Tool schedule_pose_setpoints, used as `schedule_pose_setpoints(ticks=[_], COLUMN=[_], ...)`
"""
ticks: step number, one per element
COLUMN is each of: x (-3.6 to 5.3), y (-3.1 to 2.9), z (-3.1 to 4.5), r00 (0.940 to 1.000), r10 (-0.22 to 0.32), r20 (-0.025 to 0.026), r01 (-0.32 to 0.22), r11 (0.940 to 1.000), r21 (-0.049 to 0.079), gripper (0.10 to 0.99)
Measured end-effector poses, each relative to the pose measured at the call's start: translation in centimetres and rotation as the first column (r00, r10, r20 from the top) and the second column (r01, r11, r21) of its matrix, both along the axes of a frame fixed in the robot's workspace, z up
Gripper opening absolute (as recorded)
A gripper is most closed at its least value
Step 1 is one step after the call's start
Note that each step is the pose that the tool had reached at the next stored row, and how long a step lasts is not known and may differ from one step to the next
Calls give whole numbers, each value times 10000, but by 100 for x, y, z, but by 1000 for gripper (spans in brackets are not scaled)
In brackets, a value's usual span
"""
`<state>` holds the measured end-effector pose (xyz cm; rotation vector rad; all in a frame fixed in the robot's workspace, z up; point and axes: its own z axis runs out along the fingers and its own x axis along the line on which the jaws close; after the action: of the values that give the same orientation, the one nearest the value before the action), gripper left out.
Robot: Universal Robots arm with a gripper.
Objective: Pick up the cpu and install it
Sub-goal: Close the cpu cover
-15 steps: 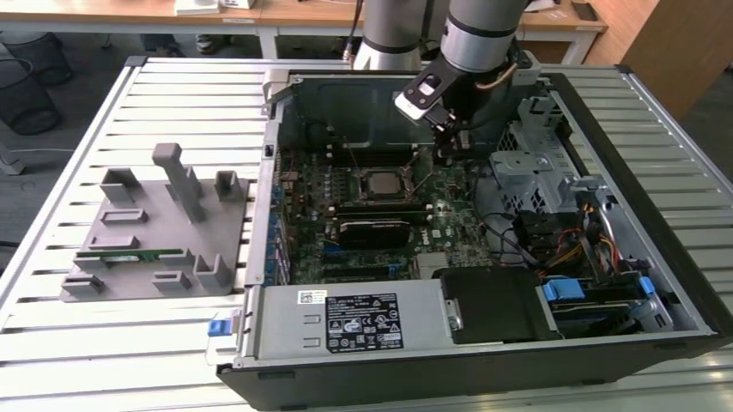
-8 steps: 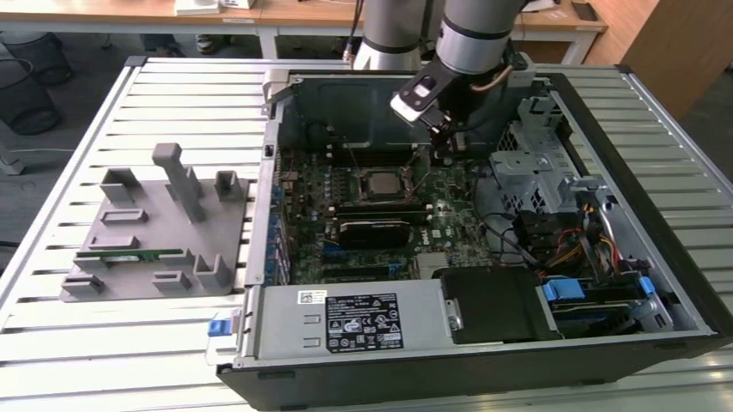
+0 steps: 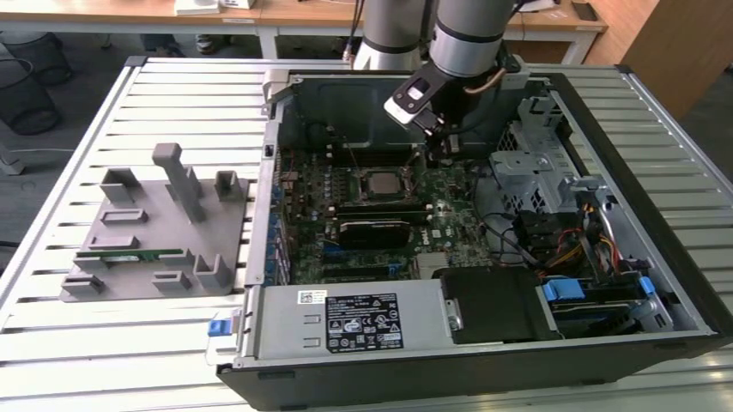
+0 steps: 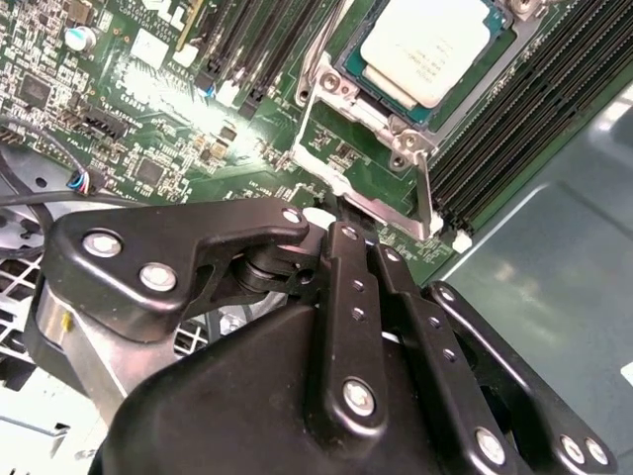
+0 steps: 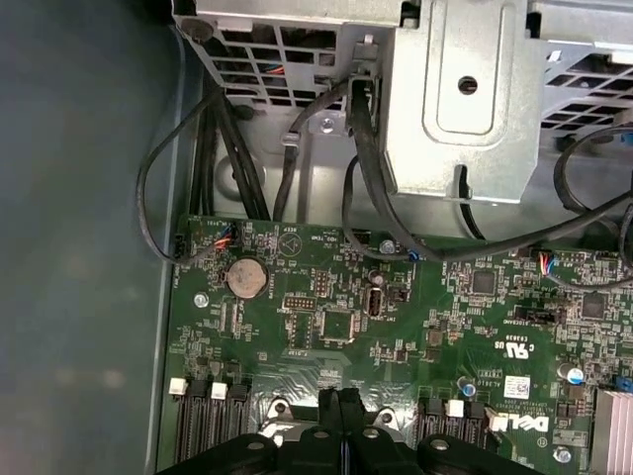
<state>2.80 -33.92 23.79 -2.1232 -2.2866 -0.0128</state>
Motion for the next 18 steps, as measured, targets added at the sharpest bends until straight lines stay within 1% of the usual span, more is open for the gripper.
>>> schedule_pose_setpoints(ticks=[18], x=[-130], y=[1], z=[-57], r00=[10000], r10=[1], r20=[0], r01=[-1], r11=[10000], r21=[0], gripper=[106])
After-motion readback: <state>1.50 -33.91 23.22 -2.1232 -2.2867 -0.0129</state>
